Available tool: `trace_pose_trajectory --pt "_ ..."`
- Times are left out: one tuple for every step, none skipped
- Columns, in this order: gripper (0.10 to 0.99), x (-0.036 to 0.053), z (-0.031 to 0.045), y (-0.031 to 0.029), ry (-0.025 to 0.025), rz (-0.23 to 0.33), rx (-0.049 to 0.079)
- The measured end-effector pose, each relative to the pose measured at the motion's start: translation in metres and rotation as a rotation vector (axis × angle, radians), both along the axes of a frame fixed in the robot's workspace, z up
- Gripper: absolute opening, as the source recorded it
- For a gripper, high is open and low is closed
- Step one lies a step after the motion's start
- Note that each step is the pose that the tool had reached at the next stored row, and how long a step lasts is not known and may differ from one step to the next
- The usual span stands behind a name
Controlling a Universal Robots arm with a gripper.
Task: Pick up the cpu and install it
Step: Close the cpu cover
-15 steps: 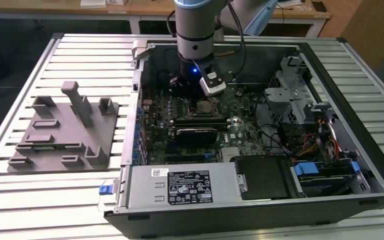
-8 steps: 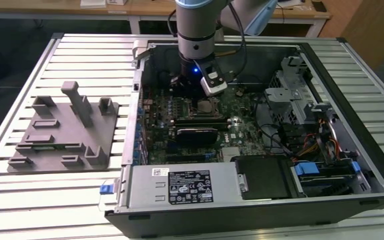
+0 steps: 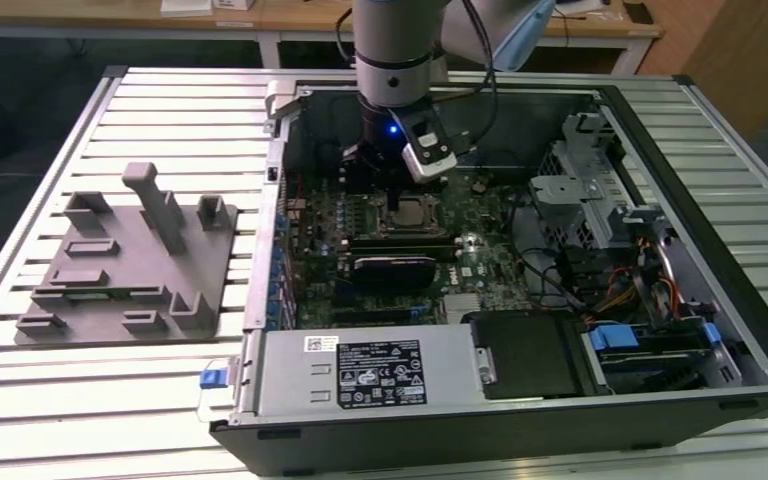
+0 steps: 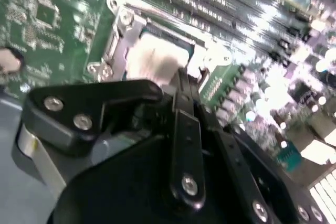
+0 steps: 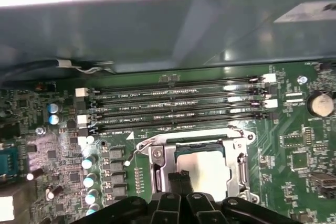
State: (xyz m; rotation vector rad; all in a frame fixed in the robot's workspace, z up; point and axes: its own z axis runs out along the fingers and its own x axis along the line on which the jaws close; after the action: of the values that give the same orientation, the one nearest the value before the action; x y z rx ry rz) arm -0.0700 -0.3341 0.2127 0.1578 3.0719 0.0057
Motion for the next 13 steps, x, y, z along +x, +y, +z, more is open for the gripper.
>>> trace_pose_trajectory --pt "0.106 0.0 0.0022 0.0 -0.0005 0.0 0.001" --pt "0.106 0.0 0.0045 0.0 -0.0009 0.0 0.001" --pt "0.106 0.0 0.0066 0.0 -0.0015 0.0 0.002" --pt "0.106 0.0 0.0085 0.0 -0.0018 0.0 0.003" --pt "0.106 0.0 0.0099 0.0 -0.0019 0.0 0.003" --pt "0.106 0.0 0.0103 0.0 -0.002 0.0 0.003" --pt "0.106 0.0001 0.0102 0.0 -0.0021 0.0 0.004" --pt "0.106 0.001 0.0103 0.0 -0.0021 0.0 0.004" --pt "0.106 0.0026 0.0103 0.0 -0.002 0.0 0.003" --pt "0.106 0.005 0.0103 0.0 -0.0019 0.0 0.003" --pt "0.106 0.0082 0.0103 0.0 -0.002 0.0 0.003" --pt "0.106 0.0115 0.0103 0.0 -0.0021 0.0 0.004" --pt "0.106 0.0149 0.0103 0.0 -0.002 0.0 0.003"
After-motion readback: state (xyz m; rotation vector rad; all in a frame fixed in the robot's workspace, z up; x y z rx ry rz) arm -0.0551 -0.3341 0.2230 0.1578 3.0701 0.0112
